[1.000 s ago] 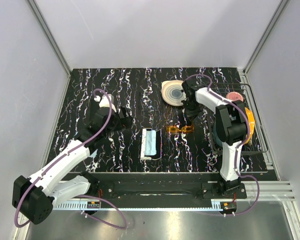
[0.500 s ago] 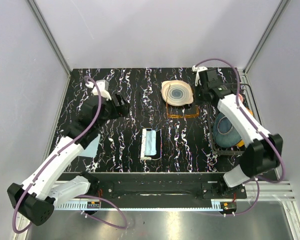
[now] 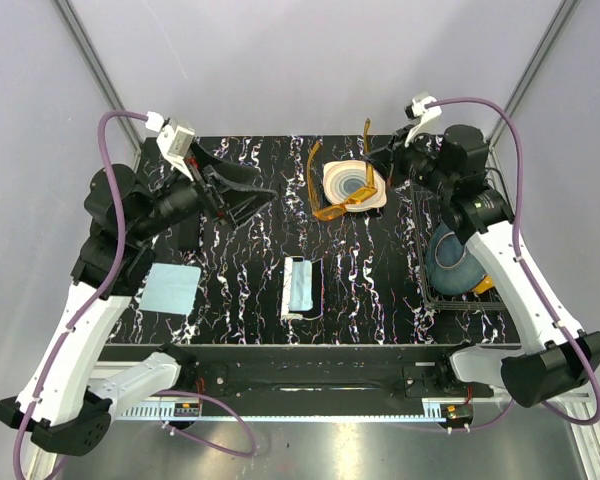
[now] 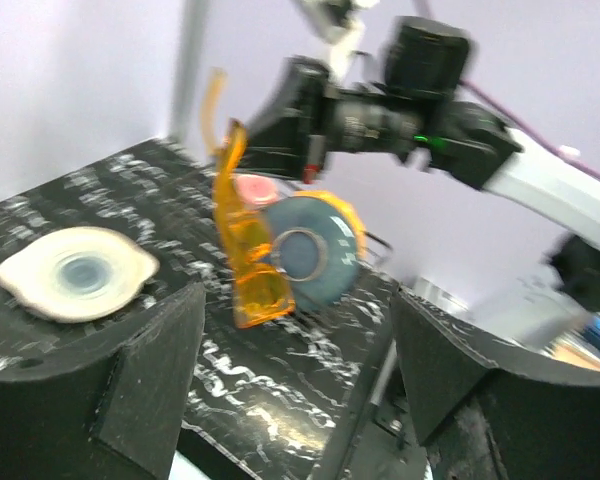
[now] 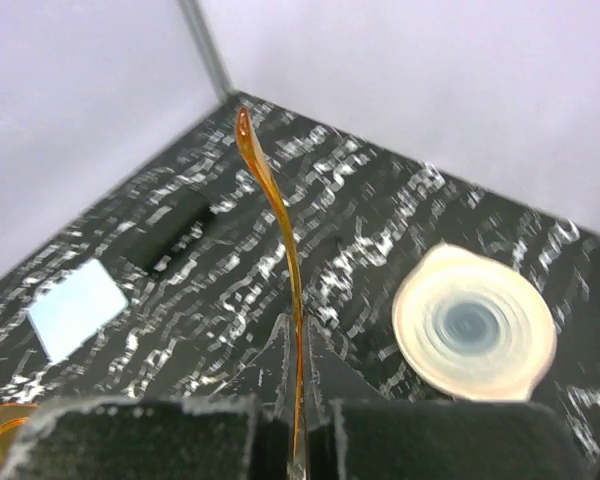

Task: Organize the sunglasses
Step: Fold the corner of the glasses cleaning cloth over the sunglasses.

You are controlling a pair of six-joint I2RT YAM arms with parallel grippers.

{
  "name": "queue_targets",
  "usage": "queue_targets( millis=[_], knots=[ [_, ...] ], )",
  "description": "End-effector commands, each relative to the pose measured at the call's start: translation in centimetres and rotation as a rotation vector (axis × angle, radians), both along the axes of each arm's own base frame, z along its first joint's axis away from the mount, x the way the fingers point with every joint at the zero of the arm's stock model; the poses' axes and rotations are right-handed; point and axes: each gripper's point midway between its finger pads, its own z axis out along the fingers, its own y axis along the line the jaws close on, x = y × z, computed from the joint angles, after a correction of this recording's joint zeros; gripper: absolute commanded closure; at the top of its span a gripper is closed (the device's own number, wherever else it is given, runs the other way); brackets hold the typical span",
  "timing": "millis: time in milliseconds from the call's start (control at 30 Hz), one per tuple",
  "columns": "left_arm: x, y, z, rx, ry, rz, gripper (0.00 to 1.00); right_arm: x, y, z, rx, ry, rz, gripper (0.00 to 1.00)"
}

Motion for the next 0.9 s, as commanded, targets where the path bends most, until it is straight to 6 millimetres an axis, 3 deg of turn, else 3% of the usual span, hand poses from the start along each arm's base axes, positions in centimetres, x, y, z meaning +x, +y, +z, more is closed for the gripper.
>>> queue_targets(
  millis=[0,233,433,733,867],
  knots=[
    [-5.9,-2.6,2.8,-0.069,-0.09,-0.399,0.23,-2.7,3.3,7.8,0.158,-0.202,0.235,1.0],
    [-7.1,-3.4,4.1,-0.167,-0.076,-0.555,0.27,-5.9,7.1,10.8,0.191,-0.267,0.422,1.0],
    [-6.6,-3.9,4.0,-0.182,-0.021,-0.581,0.28,-7.4,9.2,12.3,0.221,-0.325,0.486,1.0],
    [-4.4,-4.7,1.3,-0.149,0.088,-0.536,0.31,-9.3,10.8,14.3,0.275,-0.367,0.581,1.0],
    [-2.7,-4.9,-0.1,-0.116,0.126,-0.457,0.22,-10.2,11.1,14.9,0.283,-0.383,0.618,1.0]
  ],
)
